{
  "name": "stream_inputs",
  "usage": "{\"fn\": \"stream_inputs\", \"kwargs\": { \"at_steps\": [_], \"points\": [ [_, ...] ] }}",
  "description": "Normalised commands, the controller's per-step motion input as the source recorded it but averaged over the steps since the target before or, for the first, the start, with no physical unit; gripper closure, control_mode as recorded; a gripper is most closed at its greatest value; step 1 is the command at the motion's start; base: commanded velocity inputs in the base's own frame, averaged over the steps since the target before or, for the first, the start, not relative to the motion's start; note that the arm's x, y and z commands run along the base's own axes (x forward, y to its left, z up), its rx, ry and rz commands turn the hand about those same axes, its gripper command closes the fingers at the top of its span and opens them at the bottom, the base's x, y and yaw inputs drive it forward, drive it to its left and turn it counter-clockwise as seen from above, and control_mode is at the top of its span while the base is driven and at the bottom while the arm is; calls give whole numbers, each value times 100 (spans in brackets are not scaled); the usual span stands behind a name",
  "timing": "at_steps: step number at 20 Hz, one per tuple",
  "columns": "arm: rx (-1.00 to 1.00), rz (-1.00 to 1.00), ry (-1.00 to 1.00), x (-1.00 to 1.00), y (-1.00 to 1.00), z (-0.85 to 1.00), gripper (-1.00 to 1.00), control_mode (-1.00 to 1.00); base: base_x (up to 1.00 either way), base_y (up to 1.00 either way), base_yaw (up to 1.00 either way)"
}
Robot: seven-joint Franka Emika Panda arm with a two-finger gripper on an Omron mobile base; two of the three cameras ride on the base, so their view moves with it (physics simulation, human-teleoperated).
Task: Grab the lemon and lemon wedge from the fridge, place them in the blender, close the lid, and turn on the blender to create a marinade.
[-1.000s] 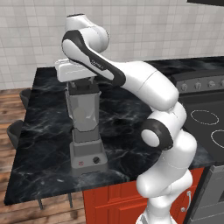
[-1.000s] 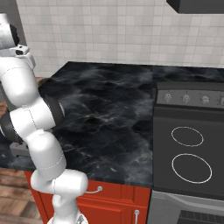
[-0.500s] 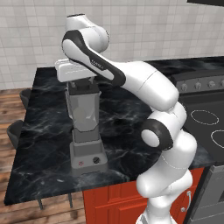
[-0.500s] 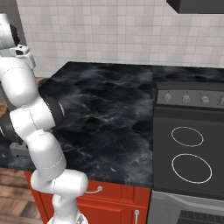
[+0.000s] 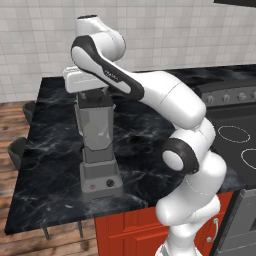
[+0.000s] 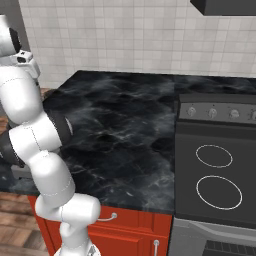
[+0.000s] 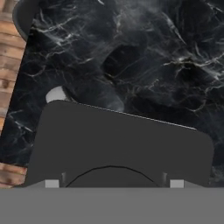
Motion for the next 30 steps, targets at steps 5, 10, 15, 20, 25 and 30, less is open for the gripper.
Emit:
{"fn": "stream_inputs", "kwargs": {
  "at_steps": [5,10,15,20,25,30],
  "points": [
    [3,0,-4,0,0,0,-100,-100,0,0,0],
    [1,0,0,0,0,-2,-100,-100,0,0,0],
    [0,0,0,0,0,-22,-100,-100,0,0,0],
    [1,0,0,0,3,-9,-100,-100,0,0,0],
    [9,0,-1,0,1,-5,-100,-100,0,0,0],
    [9,1,-9,0,2,-6,-100,-100,0,0,0]
  ]
}}
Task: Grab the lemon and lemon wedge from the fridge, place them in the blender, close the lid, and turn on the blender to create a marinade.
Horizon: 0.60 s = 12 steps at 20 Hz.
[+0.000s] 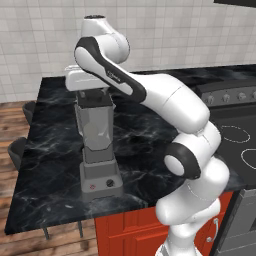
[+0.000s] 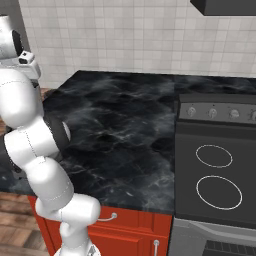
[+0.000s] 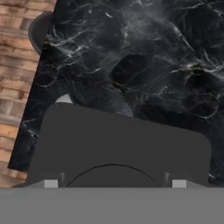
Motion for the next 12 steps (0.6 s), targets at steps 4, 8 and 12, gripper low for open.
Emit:
{"fn": "stream_inputs", "kwargs": {
  "at_steps": [4,8,12],
  "points": [
    [7,1,-14,0,9,-30,-100,-100,0,0,0],
    [1,0,-9,0,17,-32,-100,-100,0,0,0],
    [0,1,-1,-1,3,-25,-100,-100,0,0,0]
  ]
}}
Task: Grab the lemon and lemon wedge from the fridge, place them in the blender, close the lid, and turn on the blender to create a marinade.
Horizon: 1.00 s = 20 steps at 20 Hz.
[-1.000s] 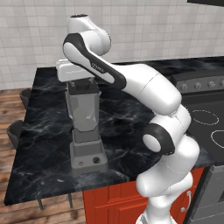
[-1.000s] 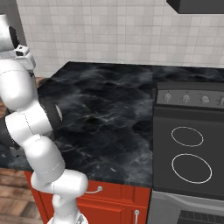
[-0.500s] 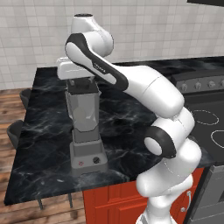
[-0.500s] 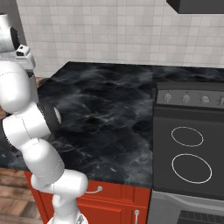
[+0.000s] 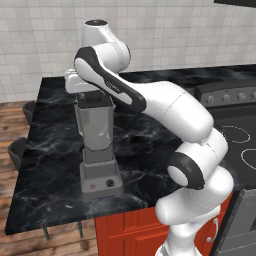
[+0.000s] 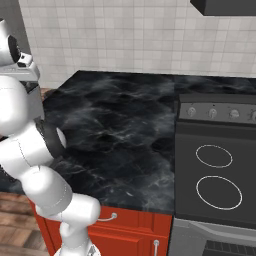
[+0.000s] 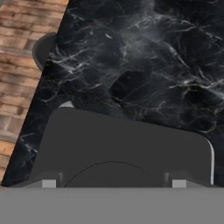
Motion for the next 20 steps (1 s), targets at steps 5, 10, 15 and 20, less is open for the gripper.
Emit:
{"fn": "stream_inputs", "kwargs": {
  "at_steps": [5,10,15,20],
  "points": [
    [1,0,-1,-2,0,0,-100,-100,0,0,0],
    [3,2,0,0,1,0,-100,-100,0,0,0],
    [3,1,0,0,8,0,-100,-100,0,0,0],
    [4,2,-2,0,3,0,-100,-100,0,0,0]
  ]
}}
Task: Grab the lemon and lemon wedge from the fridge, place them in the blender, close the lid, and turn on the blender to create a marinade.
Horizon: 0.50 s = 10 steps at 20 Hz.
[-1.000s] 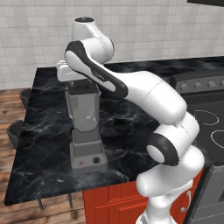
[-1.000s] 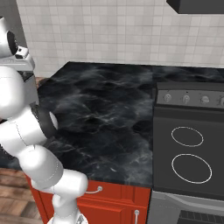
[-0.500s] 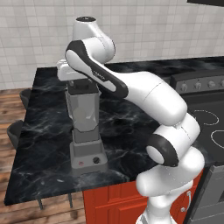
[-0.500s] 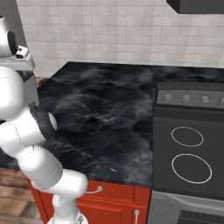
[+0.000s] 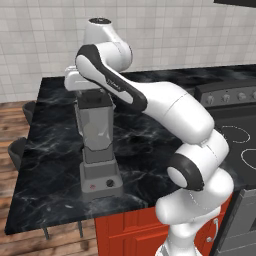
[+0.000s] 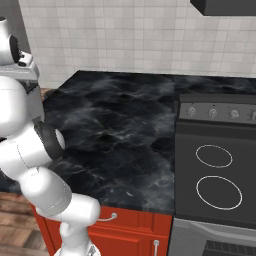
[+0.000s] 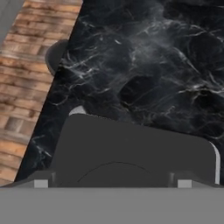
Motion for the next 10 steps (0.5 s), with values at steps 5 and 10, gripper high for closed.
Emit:
{"fn": "stream_inputs", "kwargs": {
  "at_steps": [5,10],
  "points": [
    [4,1,-11,-7,0,0,-100,-100,0,0,0],
    [0,0,-27,-49,-1,0,-100,-100,0,0,0]
  ]
}}
